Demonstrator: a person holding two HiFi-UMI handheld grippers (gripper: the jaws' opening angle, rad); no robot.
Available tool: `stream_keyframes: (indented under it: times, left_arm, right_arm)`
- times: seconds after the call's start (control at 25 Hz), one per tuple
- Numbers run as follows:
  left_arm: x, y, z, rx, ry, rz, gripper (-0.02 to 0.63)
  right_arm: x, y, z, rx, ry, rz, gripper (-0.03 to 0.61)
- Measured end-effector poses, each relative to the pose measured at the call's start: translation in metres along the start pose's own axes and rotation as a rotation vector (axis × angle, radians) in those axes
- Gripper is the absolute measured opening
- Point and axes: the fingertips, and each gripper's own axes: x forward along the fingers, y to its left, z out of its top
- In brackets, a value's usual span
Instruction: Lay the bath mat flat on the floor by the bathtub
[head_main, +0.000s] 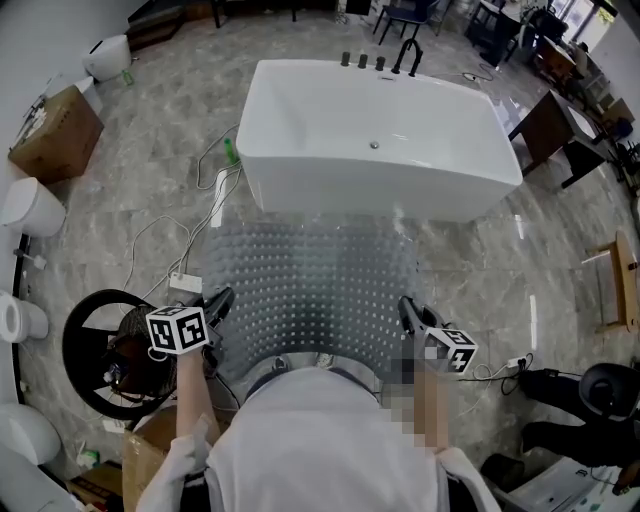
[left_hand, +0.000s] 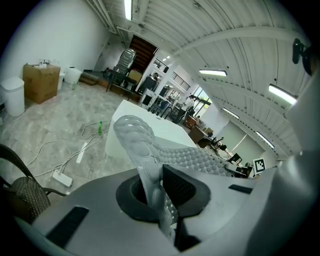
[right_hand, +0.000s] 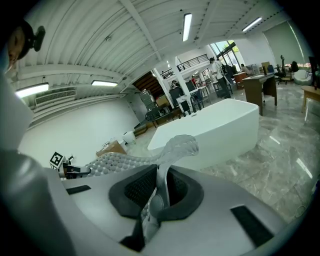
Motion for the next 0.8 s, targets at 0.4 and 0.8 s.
stream_keyframes:
  times: [0.4,0.8]
  left_arm:
    - [0.013,-0.001,-0.006,-0.026,-0.021,0.061,0.043]
    - [0.024,0.023,0.01,-0.037,0.006,0.07,0.043]
  right_arm:
    - [0.014,-0.019,0.013,-0.036,0.034,0.053,0.04]
    - [0.047,-0.011,0.016,-0.017,0.06,0.051,0.04]
